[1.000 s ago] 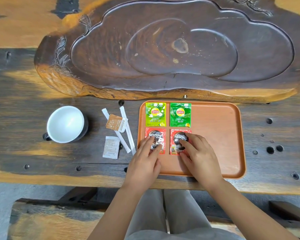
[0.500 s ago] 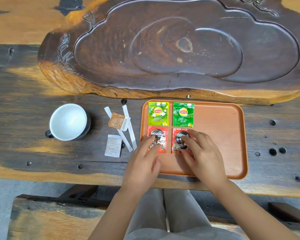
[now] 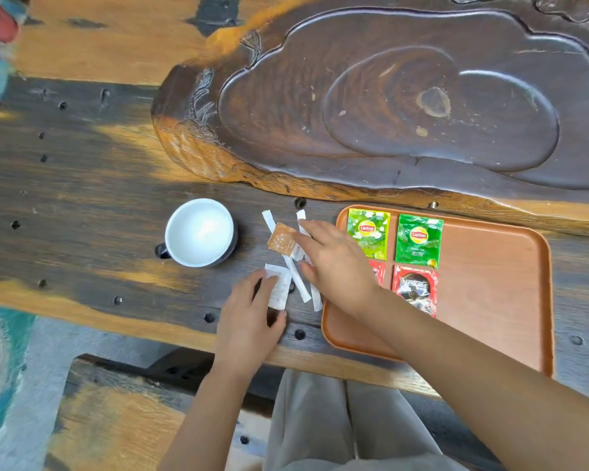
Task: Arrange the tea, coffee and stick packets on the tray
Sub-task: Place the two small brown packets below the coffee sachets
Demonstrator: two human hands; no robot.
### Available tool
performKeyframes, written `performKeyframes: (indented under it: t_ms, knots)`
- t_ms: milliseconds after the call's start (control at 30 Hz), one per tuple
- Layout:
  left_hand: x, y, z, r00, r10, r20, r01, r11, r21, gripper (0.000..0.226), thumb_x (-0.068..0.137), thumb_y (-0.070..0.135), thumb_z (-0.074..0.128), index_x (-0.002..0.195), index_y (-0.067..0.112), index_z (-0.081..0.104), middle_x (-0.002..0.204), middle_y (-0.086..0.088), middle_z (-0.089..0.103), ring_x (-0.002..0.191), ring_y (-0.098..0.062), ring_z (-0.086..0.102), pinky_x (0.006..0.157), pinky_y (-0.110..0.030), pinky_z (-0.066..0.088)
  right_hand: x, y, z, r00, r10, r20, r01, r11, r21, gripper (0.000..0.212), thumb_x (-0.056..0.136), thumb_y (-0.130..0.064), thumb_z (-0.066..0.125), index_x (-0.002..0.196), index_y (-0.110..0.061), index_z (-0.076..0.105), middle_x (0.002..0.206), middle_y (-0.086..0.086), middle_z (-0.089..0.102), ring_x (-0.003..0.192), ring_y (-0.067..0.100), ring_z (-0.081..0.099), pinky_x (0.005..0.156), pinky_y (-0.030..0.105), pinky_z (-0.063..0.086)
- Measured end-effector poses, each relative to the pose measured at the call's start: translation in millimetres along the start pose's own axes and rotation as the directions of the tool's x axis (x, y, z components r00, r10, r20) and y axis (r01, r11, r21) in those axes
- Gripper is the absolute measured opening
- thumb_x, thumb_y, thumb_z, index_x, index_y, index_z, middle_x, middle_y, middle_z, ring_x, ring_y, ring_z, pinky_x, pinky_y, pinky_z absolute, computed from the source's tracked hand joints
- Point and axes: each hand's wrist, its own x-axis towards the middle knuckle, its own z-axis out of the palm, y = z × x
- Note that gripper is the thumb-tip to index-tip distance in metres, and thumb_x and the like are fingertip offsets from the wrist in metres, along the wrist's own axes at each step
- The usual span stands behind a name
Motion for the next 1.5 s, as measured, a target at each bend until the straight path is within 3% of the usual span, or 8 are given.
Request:
performKeyframes:
  t_ms: [133,367,533,767,867,1000,1367,1500]
  knots:
    - [-2,0,10,0.999,-0.045,-0.014,0.044,0.998,-0.032,0.048,0.068,0.010,0.074,0.114,0.009,0.060,0.122,-0.011,0.059,0.114,-0.026,0.052,0.092,-0.035,0.046,25,-8,12,0.983,0.037,0.182,-0.027,0.998,-0.054,0.038,0.081,-0.017,0.061,0.118,-0.007,0.058,0.128,0.009,0.055,0.121,0.030,0.044,0.092,0.043,0.041]
    - [-1,4,11,0.992,-0.074,-0.106,0.064,0.994,-0.093,0.039,0.072,0.005,0.070,0.110,0.005,0.061,0.118,-0.011,0.064,0.109,-0.026,0.058,0.091,-0.032,0.046,29,-8,22,0.999,-0.029,-0.018,0.028,0.997,-0.076,0.034,0.048,-0.002,0.078,0.080,-0.003,0.067,0.079,0.009,0.071,0.076,0.031,0.065,0.057,0.034,0.049]
    - [-4,9,0,0.919,-0.374,-0.126,0.294,0.863,-0.411,0.026,0.086,0.010,0.058,0.111,0.015,0.061,0.108,0.008,0.064,0.096,-0.016,0.061,0.084,-0.028,0.048,28,-6,20,0.993,-0.051,-0.103,0.045,0.998,-0.053,0.018,0.054,0.000,0.073,0.067,-0.007,0.063,0.067,0.005,0.069,0.070,0.028,0.065,0.056,0.028,0.045]
    - [-9,10,-23,0.771,-0.616,-0.162,0.389,0.658,-0.645,0.015,0.089,0.011,0.054,0.089,0.022,0.064,0.078,0.013,0.065,0.075,0.002,0.058,0.063,-0.007,0.041,3,-9,-11,0.945,0.326,-0.037,-0.222,0.718,0.659,0.007,0.084,-0.007,0.057,0.077,-0.006,0.058,0.096,0.000,0.073,0.090,0.020,0.069,0.071,0.035,0.056]
    - [-9,18,-30,0.848,-0.527,-0.064,0.361,0.660,-0.659,0.016,0.087,0.010,0.056,0.092,0.020,0.067,0.080,0.010,0.068,0.074,-0.001,0.060,0.066,-0.013,0.045,-36,5,-34,0.902,0.431,-0.019,-0.262,0.583,0.769,0.010,0.085,-0.002,0.060,0.076,-0.005,0.060,0.087,-0.012,0.069,0.088,0.000,0.065,0.071,0.014,0.049]
    - [-9,48,-27,0.935,-0.320,0.151,0.339,0.687,-0.643,0.028,0.083,0.001,0.056,0.081,0.027,0.067,0.065,0.019,0.068,0.070,0.008,0.061,0.059,-0.004,0.042,-97,34,-48,0.809,0.588,-0.008,-0.364,0.512,0.778,0.024,0.083,-0.005,0.063,0.070,-0.024,0.061,0.085,-0.012,0.072,0.073,0.005,0.064,0.063,0.025,0.049]
    - [-3,82,14,0.964,-0.030,0.266,0.135,0.912,-0.387,0.021,0.084,0.005,0.058,0.094,0.018,0.071,0.071,0.010,0.062,0.067,0.001,0.055,0.058,-0.004,0.038,-176,50,-41,0.810,0.563,-0.163,-0.396,0.730,0.557,0.006,0.081,-0.011,0.060,0.078,-0.014,0.064,0.095,-0.026,0.067,0.095,-0.002,0.060,0.080,0.005,0.041]
    - [-7,83,15,0.986,0.022,0.167,0.005,0.987,-0.161,0.027,0.082,0.010,0.059,0.108,0.016,0.063,0.097,-0.001,0.059,0.092,-0.017,0.052,0.069,-0.026,0.046,-182,52,-33,0.848,0.473,-0.238,-0.323,0.819,0.474,0.010,0.080,-0.010,0.058,0.075,-0.005,0.065,0.086,0.001,0.069,0.087,0.015,0.061,0.078,0.022,0.047]
